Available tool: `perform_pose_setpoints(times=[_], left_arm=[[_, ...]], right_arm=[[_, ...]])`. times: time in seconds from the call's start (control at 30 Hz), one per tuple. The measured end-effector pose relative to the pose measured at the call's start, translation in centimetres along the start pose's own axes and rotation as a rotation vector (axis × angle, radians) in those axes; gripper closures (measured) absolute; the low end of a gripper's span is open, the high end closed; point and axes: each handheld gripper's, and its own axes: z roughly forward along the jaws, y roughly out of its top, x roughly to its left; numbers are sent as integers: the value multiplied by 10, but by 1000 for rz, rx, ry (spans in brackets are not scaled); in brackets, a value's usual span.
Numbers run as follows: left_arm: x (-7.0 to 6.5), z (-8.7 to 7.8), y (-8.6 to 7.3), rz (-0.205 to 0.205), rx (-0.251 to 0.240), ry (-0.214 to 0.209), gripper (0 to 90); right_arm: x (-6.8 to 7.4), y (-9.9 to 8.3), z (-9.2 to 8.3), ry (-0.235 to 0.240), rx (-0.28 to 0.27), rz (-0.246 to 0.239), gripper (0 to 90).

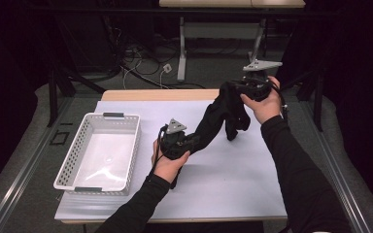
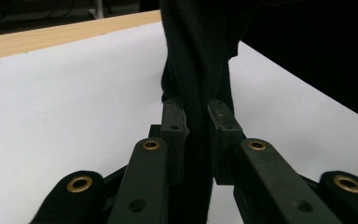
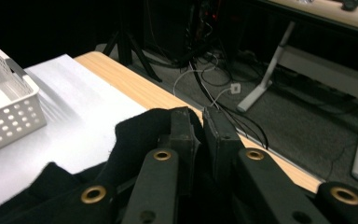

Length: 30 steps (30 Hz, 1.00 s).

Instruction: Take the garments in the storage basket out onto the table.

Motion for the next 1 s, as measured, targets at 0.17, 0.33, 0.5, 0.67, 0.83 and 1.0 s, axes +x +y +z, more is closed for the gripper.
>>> perform_pose_setpoints(times=[0.17, 0.33, 0.5, 0.67, 0.83, 1.0], left_arm=[[7, 9, -6, -13, 60, 24, 787], [12, 23, -16, -16, 185, 40, 785], [11, 27, -22, -21, 199, 36, 782], [8, 29, -26, -19, 204, 27, 772], [3, 28, -28, -14, 206, 10, 773], [2, 29, -30, -15, 204, 13, 773]], right_arm=[[11, -7, 14, -55, 36, -46, 623], [21, -32, 17, -61, 88, -43, 524], [28, -53, 14, -30, 119, -19, 510], [40, -83, 12, -18, 138, 2, 503], [48, -118, 5, -31, 145, 55, 490], [51, -151, 2, -38, 185, 116, 490]])
